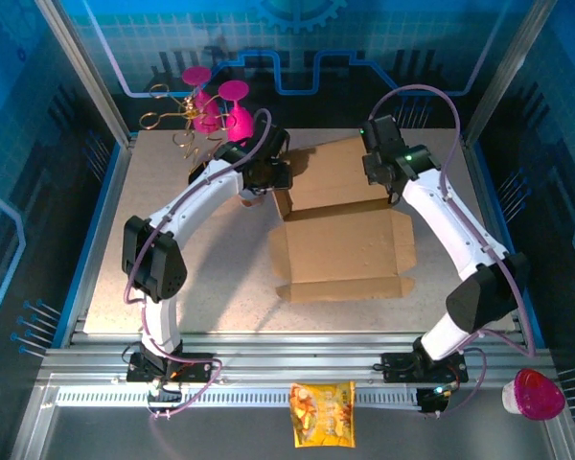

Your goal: Fold the paper box

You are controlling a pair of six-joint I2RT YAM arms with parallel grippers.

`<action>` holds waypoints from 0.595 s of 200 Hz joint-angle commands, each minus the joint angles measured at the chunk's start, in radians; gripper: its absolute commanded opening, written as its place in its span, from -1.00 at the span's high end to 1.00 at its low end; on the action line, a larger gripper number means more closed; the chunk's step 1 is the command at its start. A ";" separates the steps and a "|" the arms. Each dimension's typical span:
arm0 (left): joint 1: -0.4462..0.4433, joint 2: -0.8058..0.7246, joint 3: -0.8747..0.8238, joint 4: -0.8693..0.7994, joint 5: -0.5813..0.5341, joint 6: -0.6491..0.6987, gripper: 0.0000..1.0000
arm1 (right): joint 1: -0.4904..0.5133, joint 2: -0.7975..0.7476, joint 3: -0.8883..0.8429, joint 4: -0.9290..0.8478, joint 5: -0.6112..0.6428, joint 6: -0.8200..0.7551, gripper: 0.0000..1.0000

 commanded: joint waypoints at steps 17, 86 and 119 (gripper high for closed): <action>0.012 -0.111 -0.058 0.049 0.092 0.004 -0.05 | -0.052 -0.049 -0.025 0.066 -0.064 -0.025 1.00; 0.020 -0.159 -0.177 0.143 0.110 -0.017 -0.27 | -0.079 -0.059 -0.042 0.058 -0.104 -0.017 1.00; 0.019 -0.105 -0.144 0.159 0.106 -0.024 -0.18 | -0.081 -0.064 -0.042 0.052 -0.115 -0.015 1.00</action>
